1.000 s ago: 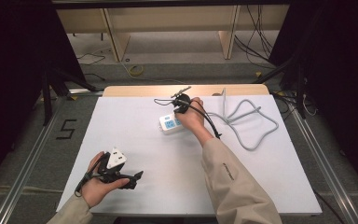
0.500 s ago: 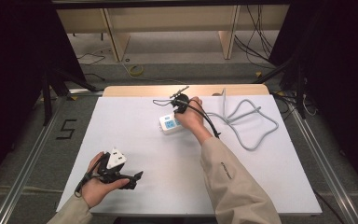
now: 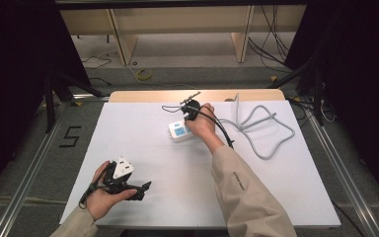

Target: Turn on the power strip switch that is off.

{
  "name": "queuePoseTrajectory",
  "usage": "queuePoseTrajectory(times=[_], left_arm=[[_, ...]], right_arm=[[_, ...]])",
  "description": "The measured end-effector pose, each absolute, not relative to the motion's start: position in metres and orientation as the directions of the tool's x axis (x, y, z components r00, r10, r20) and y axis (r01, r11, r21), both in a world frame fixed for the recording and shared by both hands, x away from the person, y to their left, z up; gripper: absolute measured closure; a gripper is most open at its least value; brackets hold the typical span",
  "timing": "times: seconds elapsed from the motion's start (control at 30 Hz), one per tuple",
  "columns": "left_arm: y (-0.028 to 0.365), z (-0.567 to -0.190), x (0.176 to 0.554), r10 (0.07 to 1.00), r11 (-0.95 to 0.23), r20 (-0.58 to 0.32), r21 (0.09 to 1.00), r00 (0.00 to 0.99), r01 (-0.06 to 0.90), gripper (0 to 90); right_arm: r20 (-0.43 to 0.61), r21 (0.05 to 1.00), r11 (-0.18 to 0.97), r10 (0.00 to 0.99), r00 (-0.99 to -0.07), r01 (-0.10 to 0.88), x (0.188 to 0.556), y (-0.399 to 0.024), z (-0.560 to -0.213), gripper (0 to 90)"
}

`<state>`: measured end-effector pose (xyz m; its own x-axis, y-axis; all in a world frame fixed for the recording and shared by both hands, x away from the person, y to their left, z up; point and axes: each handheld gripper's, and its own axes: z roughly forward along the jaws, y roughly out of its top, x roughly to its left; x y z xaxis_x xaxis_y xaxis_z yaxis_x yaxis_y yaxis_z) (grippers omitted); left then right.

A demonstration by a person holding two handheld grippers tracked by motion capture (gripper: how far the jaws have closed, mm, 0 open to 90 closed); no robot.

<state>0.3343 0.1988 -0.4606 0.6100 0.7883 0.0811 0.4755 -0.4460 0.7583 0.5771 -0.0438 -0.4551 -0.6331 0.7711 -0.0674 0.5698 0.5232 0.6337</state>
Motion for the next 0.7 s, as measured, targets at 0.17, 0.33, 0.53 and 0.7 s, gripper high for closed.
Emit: queuePoseTrajectory(times=[0.17, 0.33, 0.53, 0.7], left_arm=[[0.199, -0.461, 0.335, 0.789, -0.447, 0.079, 0.755, 0.609, 0.480, 3.7], [0.199, -0.461, 0.334, 0.789, -0.446, 0.080, 0.756, 0.609, 0.479, 3.8], [0.199, -0.461, 0.335, 0.792, -0.445, 0.079, 0.754, 0.605, 0.484, 3.9], [0.198, -0.461, 0.334, 0.794, -0.445, 0.081, 0.753, 0.603, 0.485, 4.0]], right_arm=[[-0.051, 0.654, 0.502, 0.775, -0.630, 0.566, 0.576, -0.047, -0.457, 90.0], [-0.044, 0.669, 0.483, 0.784, -0.619, 0.565, 0.574, -0.048, -0.455, 85.5], [-0.031, 0.698, 0.451, 0.795, -0.605, 0.556, 0.571, -0.057, -0.443, 79.5], [-0.025, 0.698, 0.442, 0.802, -0.597, 0.564, 0.565, -0.069, -0.436, 74.4]])
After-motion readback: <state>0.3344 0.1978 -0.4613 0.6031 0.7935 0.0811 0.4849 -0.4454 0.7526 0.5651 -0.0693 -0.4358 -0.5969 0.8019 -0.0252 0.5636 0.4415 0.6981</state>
